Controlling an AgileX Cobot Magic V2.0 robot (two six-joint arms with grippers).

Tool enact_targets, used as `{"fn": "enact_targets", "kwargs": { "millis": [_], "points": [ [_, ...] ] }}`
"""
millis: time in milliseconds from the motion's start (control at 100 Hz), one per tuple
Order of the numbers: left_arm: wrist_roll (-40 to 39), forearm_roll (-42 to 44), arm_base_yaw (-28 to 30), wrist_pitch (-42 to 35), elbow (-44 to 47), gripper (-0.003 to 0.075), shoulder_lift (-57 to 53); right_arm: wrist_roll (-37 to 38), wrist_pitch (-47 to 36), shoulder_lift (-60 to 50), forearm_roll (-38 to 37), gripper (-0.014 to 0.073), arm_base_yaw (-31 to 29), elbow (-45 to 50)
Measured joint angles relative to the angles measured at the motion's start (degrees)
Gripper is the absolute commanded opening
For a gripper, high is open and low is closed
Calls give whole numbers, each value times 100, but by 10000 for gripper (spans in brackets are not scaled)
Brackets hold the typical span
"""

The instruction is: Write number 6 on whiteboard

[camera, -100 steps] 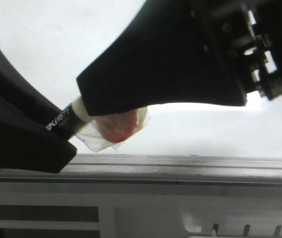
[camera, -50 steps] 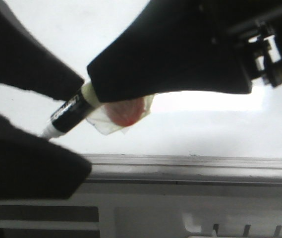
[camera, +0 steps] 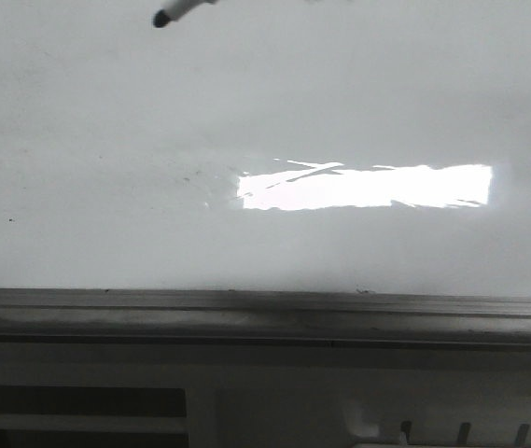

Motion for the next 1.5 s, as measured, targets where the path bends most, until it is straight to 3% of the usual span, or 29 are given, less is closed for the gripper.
{"fn": "enact_targets", "kwargs": {
  "millis": [170,330,440,690,1000,1500],
  "points": [
    [-194,-748,0,-397,726,189,-984,-69,983,-365,-777,-51,-651,13],
    [-224,-1096,0,-505,1065,-19,-1429,659,1726,-519,-934,-51,-1216,-336],
    [-234,-1142,0,-505,1116,-19,-1450,865,2147,-533,-957,-51,-1432,-651],
    [-234,-1164,0,-544,1130,-19,-1450,922,2177,-332,-1500,-52,-1703,-731],
    [-234,-1164,0,-544,1139,-19,-1450,937,1002,198,-1693,-51,-1733,-731],
    [-234,-1164,0,-410,1139,-19,-1450,937,845,619,-1905,-51,-1745,-731]
  ]
}}
